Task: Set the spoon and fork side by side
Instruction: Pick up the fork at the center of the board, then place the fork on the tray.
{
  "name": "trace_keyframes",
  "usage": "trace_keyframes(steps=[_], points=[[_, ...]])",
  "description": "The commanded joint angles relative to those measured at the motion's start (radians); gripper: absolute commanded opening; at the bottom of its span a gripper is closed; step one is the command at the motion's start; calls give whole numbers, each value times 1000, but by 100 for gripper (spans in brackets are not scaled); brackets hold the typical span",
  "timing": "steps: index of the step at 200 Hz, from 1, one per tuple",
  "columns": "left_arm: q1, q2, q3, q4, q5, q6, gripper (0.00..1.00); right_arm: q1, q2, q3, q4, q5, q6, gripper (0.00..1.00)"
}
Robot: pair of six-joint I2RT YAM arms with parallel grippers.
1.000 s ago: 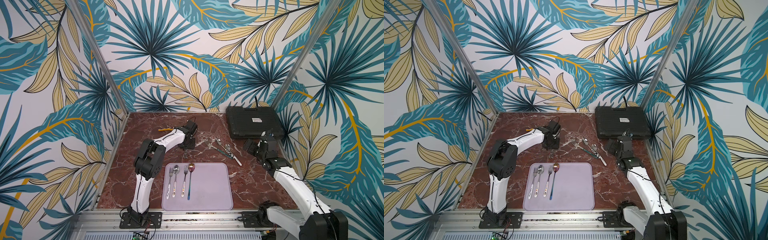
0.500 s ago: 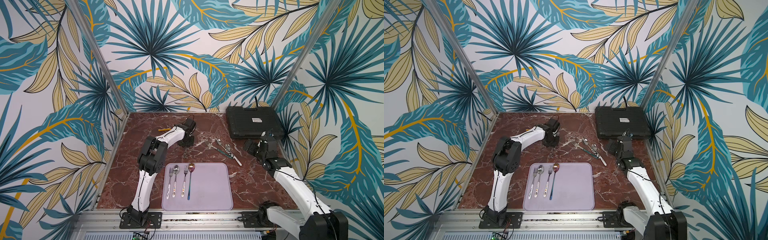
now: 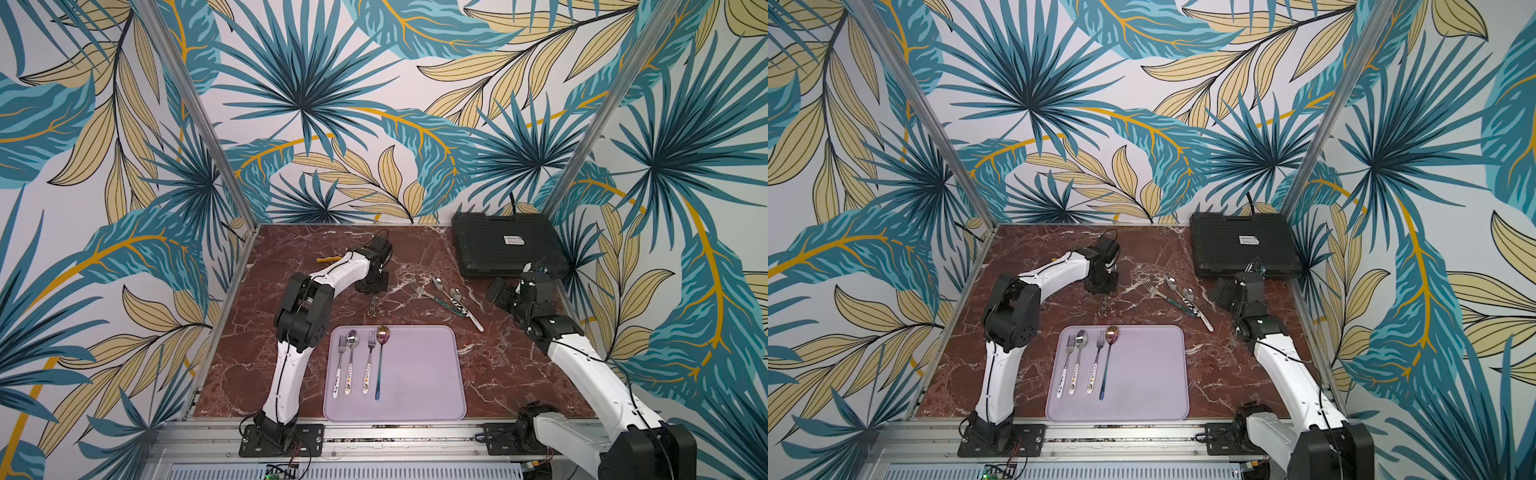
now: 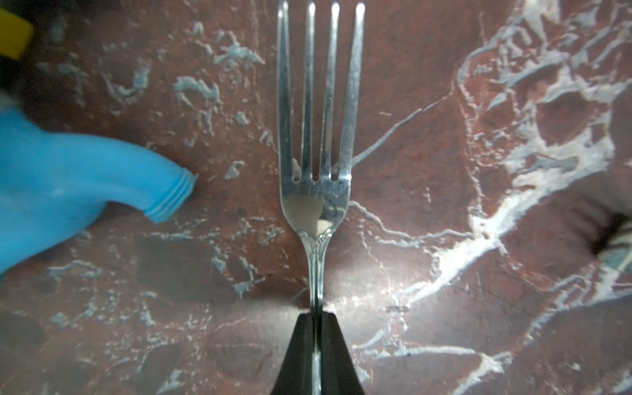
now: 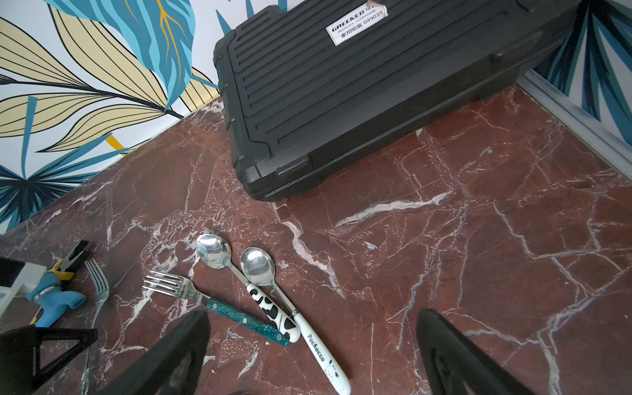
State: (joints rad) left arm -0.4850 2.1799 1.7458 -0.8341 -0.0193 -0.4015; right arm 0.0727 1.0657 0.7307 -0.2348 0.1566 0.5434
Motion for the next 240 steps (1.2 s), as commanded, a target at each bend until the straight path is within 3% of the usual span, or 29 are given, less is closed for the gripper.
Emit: trace_keyframes(steps=[1,45,137,176,240], points=[[-18,-105,45,-29,1,-14,0,-2,-19,-11,-18,3,6,99],[-86,-210,-3,-58,-27,-61,0,-2,-23,-14,-17,1,7,100],[-304,-473,-403,61,-80,-293,0,-2,-21,-14,-12,-1,8,100],[-412,-583,-577,144,-112,-450,0,-2,-27,-18,-10,-2,12,100],[-594,-513,-587,116,-184,-650,0,-2,-39,-20,-13,-9,14,99]])
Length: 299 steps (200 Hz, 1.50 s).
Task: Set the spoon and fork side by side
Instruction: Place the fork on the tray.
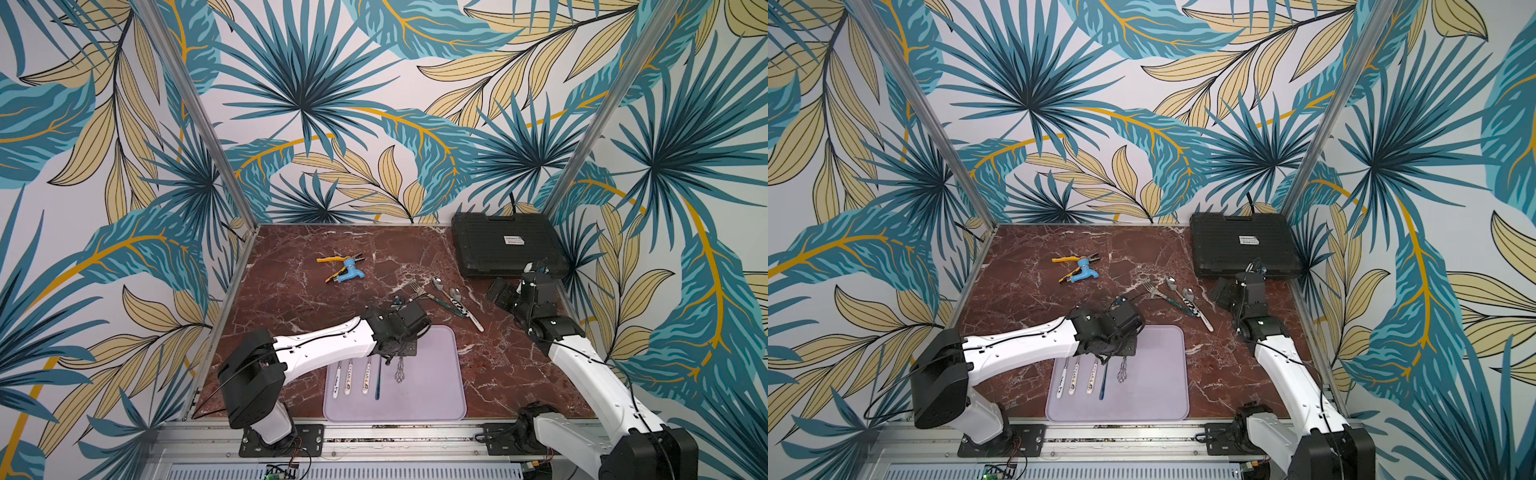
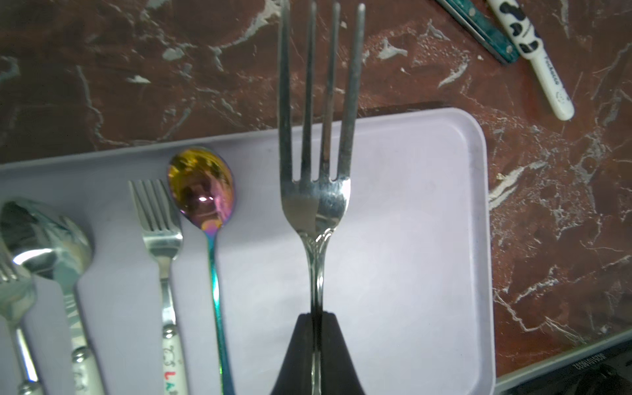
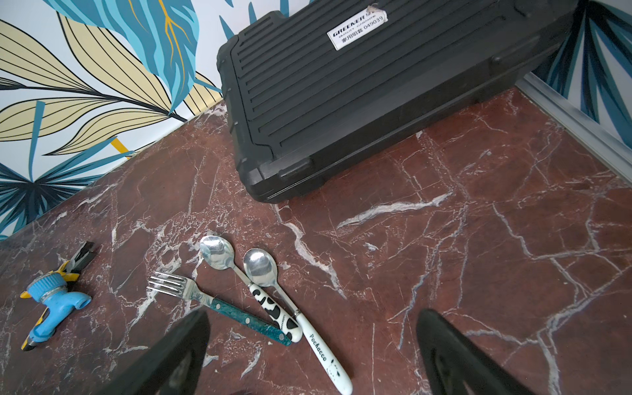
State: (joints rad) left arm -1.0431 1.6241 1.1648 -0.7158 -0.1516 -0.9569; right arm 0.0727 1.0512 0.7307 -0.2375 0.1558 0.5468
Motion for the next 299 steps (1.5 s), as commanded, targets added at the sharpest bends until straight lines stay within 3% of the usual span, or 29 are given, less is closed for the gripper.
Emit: trace_keyframes(steps=[1,119,237,240,241,242,243,244,246,299], points=[[-36,44,-6,-3,-52,-96,0,-2,-25,-20,-10,-8,10,99],[-32,177,-13,-10,-36,-92,0,-2,-28,-24,-8,-8,14,100],[-1,215,-24,25,-20,-88,0,-2,-27,-27,-8,-9,15,99],[0,216,-22,22,-19,-88,10,-2,-27,-27,-8,-9,15,99],[-1,217,-21,22,-19,-88,30,-2,-26,-27,-7,-9,15,99],[-1,218,-22,22,-19,-87,62,-2,-26,-27,-7,-9,15,100],[-1,219,-21,22,-19,-87,80,-2,-27,-27,-7,-9,15,100],[-1,219,-20,21,-19,-88,89,-3,-27,-27,-8,-9,13,99],[1,221,-19,16,-20,-90,97,-3,-27,-27,-8,-9,14,100],[-1,209,-9,4,-19,-82,100,-2,-25,-27,-6,-12,13,100]])
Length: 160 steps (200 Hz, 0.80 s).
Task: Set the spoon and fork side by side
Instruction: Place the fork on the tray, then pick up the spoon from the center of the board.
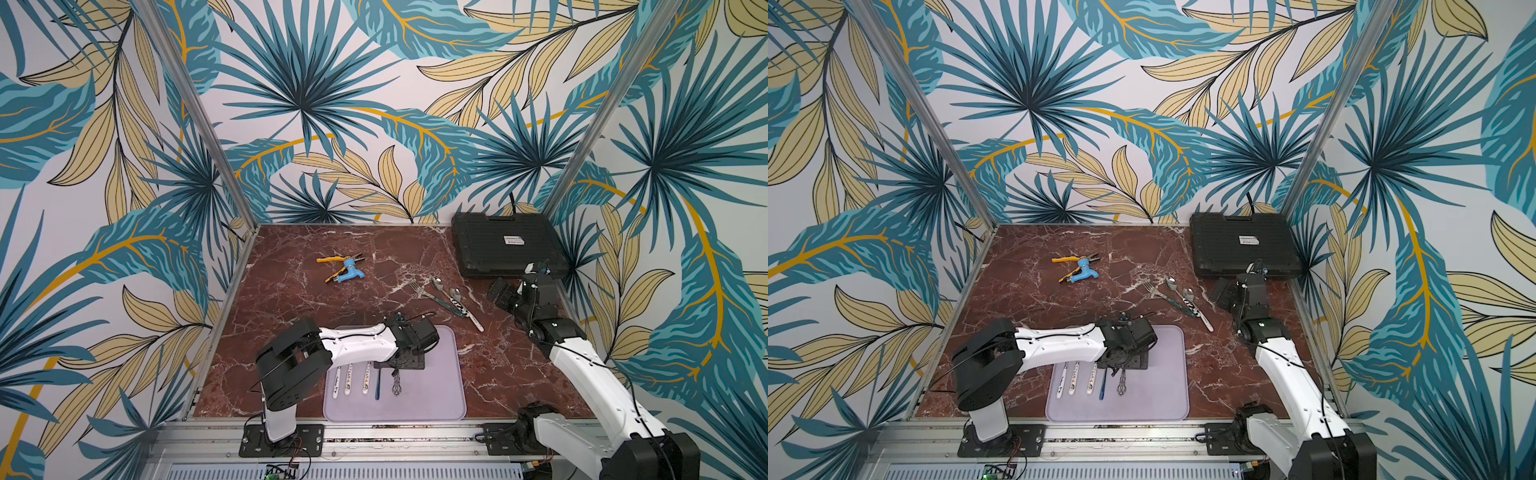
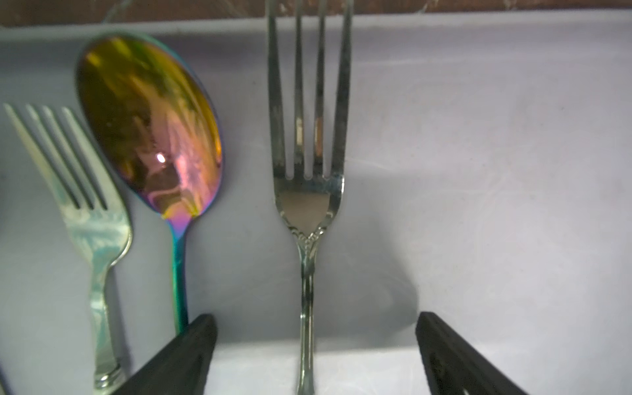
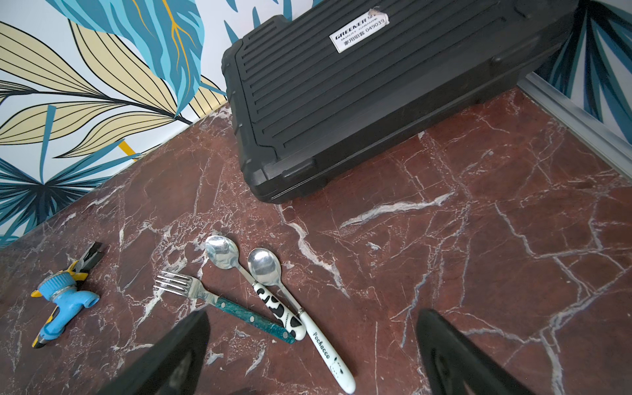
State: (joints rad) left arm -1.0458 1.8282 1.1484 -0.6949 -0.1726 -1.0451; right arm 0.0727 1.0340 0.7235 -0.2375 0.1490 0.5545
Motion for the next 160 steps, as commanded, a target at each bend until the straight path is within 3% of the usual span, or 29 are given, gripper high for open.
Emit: trace_keyframes(steps=[1,94,133,160], points=[[1,3,9,-17,1,6,100,-2,-8,-19,-5,-5,6,100],[-17,-139,128,-53,13,119,100,-2,41,3,4,-107,-61,97],[-1,-247,142,-65,-14,191,100,-2,151,56,-27,-179,-106,89],[61,-366,84,-12,12,240,100,2,269,110,-66,-241,-140,85]])
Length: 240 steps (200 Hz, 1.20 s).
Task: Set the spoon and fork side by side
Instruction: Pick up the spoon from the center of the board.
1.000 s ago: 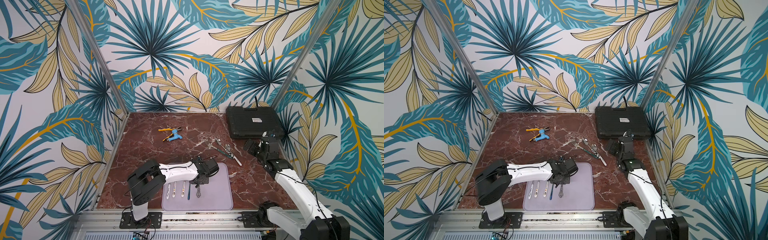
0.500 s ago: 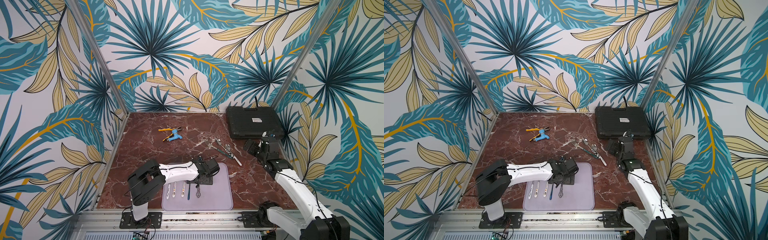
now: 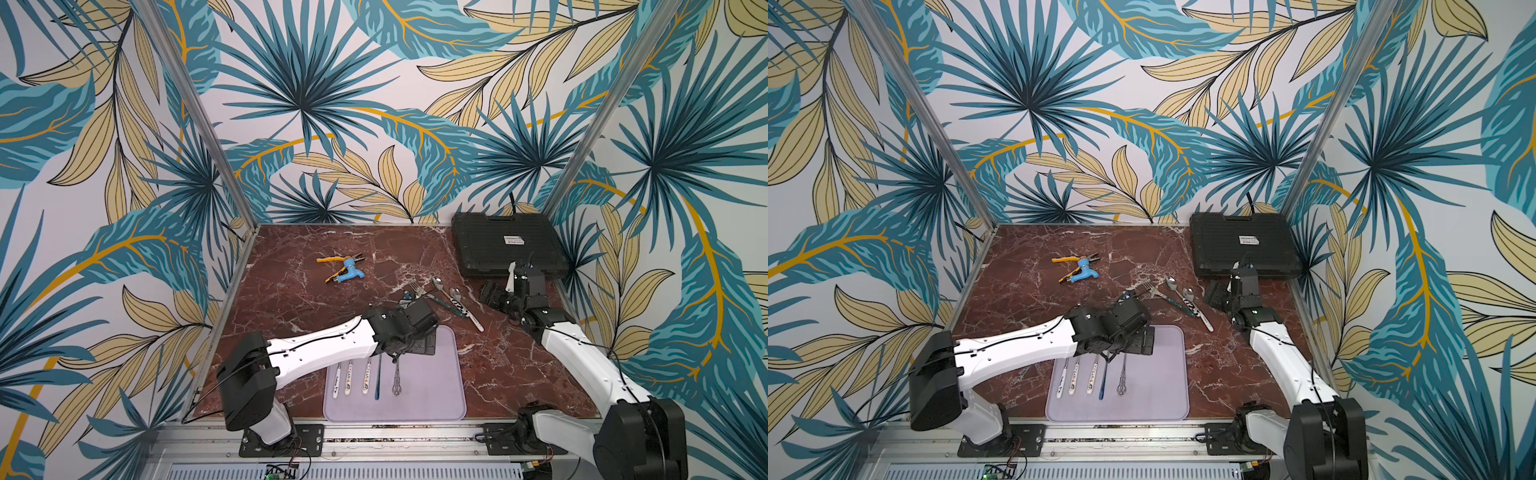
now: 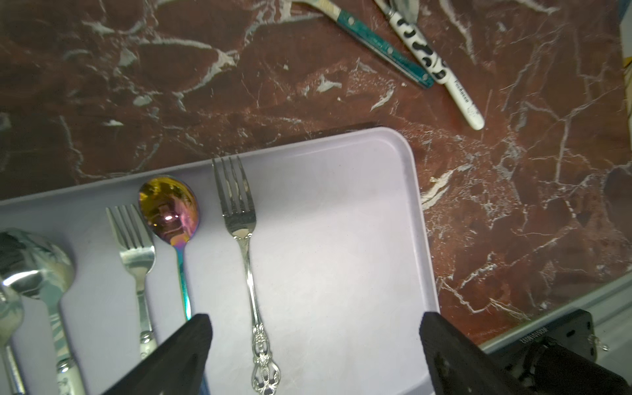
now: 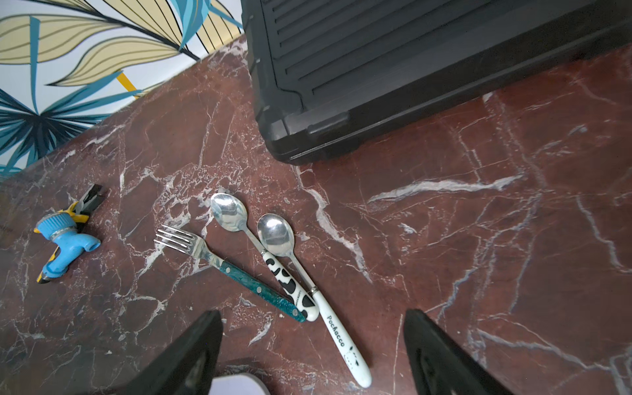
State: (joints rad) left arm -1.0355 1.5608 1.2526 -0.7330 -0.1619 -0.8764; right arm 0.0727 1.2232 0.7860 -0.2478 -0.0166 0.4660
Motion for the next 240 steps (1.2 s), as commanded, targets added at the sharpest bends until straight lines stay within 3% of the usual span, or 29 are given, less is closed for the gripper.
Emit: trace_keyframes(steps=[1,28,57,108,175,240], points=[[54,-103,-24,27,3,74,100,3,84,50,-57,-77,-52,85],[150,-242,-117,105,48,109,100,26,194,115,-114,-95,-100,78],[232,-364,-189,136,22,174,100,79,306,191,-169,-125,-160,71],[337,-473,-282,134,-27,237,100,212,482,354,-285,-40,-268,65],[450,-536,-380,187,37,303,100,248,695,563,-424,61,-324,45],[492,-529,-384,192,76,343,100,241,737,573,-444,166,-337,41]])
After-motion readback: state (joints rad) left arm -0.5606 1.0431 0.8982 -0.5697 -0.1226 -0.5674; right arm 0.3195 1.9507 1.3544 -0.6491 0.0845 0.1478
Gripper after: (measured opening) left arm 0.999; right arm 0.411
